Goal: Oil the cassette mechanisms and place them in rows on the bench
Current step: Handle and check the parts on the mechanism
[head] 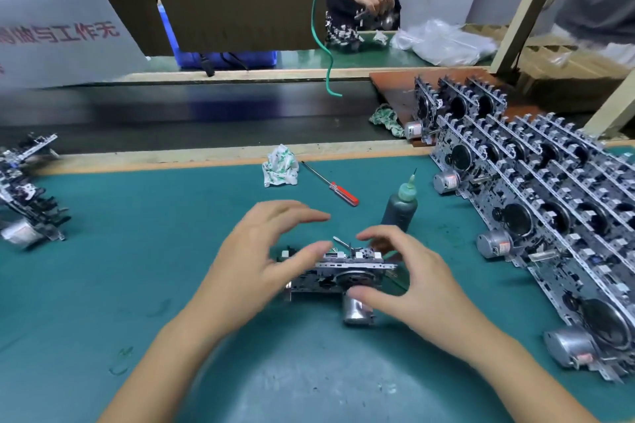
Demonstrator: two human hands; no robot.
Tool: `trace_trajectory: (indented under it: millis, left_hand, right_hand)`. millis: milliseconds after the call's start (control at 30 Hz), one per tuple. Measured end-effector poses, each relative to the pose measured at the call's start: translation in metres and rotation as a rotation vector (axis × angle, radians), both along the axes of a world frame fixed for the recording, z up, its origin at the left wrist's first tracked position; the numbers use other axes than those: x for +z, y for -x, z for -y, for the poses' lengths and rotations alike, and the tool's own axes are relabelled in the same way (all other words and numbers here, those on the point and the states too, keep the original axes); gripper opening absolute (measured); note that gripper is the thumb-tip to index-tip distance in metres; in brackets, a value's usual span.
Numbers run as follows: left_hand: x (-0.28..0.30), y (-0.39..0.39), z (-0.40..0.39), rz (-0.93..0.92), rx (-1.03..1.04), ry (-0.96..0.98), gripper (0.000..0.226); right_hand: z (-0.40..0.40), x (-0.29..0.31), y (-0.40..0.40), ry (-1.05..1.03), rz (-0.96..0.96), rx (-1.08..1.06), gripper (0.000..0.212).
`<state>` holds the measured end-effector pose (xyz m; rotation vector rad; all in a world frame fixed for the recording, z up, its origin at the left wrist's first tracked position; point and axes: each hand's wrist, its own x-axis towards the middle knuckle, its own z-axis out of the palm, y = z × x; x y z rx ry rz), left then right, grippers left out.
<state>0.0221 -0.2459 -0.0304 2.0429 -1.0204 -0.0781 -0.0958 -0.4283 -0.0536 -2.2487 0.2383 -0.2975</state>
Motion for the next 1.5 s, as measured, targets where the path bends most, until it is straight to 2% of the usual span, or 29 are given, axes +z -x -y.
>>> trace_trajectory:
  millis: [67,133,300,467,700,767,867,900,1167,1233,1400,1500]
  left_hand:
    - [-0.001,-0.001,0.007,-0.1,-0.202,0.039,0.031]
    - [-0.005,-0.001,0.014,-0.137,-0.275,0.047,0.025]
    - [-0.011,-0.001,0.019,-0.148,-0.311,0.123,0.025]
    - [-0.011,-0.003,0.021,-0.194,-0.285,0.066,0.027]
    - [-0.01,-0.001,0.018,-0.263,-0.303,0.081,0.027]
    - [-0.01,-0.001,0.017,-0.252,-0.302,0.067,0.028]
    - [-0.01,-0.003,0.018,-0.225,-0.294,0.048,0.028]
    - [-0.01,-0.003,0.019,-0.225,-0.293,0.054,0.027]
    - [-0.012,-0.003,0.021,-0.212,-0.282,0.06,0.025]
    - [-0.012,-0.004,0.02,-0.211,-0.28,0.065,0.026]
    - [-0.013,-0.004,0.02,-0.211,-0.293,0.083,0.029]
    - [-0.011,-0.003,0.021,-0.179,-0.32,0.078,0.028]
  right_hand:
    - [-0.003,-0.006,-0.003,-0.112,0.066,0.001,0.034]
    - [-0.004,-0.007,-0.006,-0.204,0.106,0.008,0.03]
    - [0.002,-0.007,-0.012,-0.262,0.112,0.052,0.026]
    - [0.006,-0.007,-0.011,-0.281,0.114,0.074,0.027]
    - [0.009,-0.008,-0.005,-0.307,0.07,0.158,0.033]
    - [0.013,-0.007,0.003,-0.182,0.067,0.148,0.036]
    - [0.012,-0.01,0.013,0.382,0.129,0.069,0.04]
    - [0.011,-0.012,0.014,0.495,0.137,0.07,0.042]
    - [0.013,-0.01,0.011,0.514,0.08,0.101,0.046]
    - [0.012,-0.007,0.007,0.449,0.064,0.085,0.047]
    - [0.006,-0.002,-0.006,-0.077,0.118,0.069,0.035]
    - [0.006,-0.004,-0.008,-0.211,0.136,0.099,0.034]
